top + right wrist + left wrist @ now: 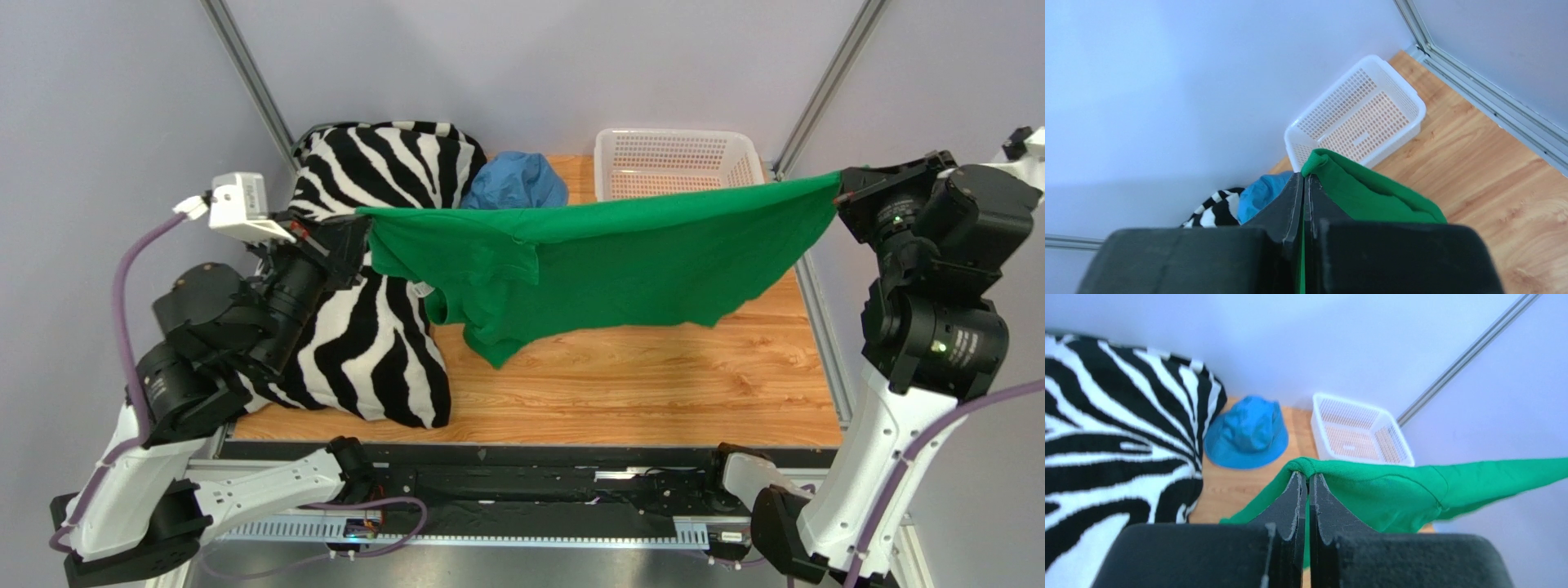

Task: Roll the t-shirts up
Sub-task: Flatten out the T-shirt at the center of the board.

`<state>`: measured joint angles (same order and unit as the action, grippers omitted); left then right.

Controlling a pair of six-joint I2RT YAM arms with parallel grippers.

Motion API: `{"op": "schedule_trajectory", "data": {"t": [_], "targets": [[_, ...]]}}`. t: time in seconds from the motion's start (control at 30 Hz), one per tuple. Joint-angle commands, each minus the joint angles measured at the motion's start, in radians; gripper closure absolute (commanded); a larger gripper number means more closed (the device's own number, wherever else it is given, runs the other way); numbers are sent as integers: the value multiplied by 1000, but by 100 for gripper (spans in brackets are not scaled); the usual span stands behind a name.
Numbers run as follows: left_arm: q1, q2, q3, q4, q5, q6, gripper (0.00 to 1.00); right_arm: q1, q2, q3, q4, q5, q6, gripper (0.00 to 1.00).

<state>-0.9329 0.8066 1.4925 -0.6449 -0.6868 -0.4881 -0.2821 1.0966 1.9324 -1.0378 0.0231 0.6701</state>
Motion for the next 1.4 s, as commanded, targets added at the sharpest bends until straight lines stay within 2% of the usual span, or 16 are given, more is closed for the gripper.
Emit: {"op": "schedule_trajectory", "data": {"t": [0.0,0.13,0.2,0.33,0.47,0.53,0.7,0.77,0.9,0.97,1.03,1.13,1.2,1.23,1.3,1.37], "targets": [[5,31,95,141,-22,137,100,-6,11,73,-18,14,16,100],[15,161,166,246,-43,253,100,-8,49,40,42,0,32,100],[60,256,247,220,22,261,100,-8,75,2,92,-23,45,100],[297,354,298,224,307,109,100,-8,91,-117,225,-97,88,100],[394,476,409,254,447,83,100,-8,163,-127,303,-107,91,100],[445,540,445,289,498,69,100,-8,213,-66,329,-121,100,100],[539,707,766,220,624,13,100,-8,315,196,277,-111,118,100],[545,738,916,174,641,19,100,-9,351,342,246,-106,135,100],[552,735,1014,146,659,14,100,-9,352,424,225,-115,183,100],[552,697,944,142,670,6,100,-8,333,392,223,-130,194,100],[552,603,844,145,670,-12,100,-9,266,262,220,-130,184,100],[552,429,453,171,681,-65,100,-11,120,13,222,-106,157,100],[552,290,279,172,702,-99,100,-17,42,-128,217,-97,129,100],[552,243,103,174,725,-150,100,-19,-46,-264,213,-77,114,100],[552,108,-70,160,760,-190,100,-23,-133,-396,185,-51,82,100],[551,-16,-309,119,790,-246,100,-25,-257,-629,180,-49,65,100]]}}
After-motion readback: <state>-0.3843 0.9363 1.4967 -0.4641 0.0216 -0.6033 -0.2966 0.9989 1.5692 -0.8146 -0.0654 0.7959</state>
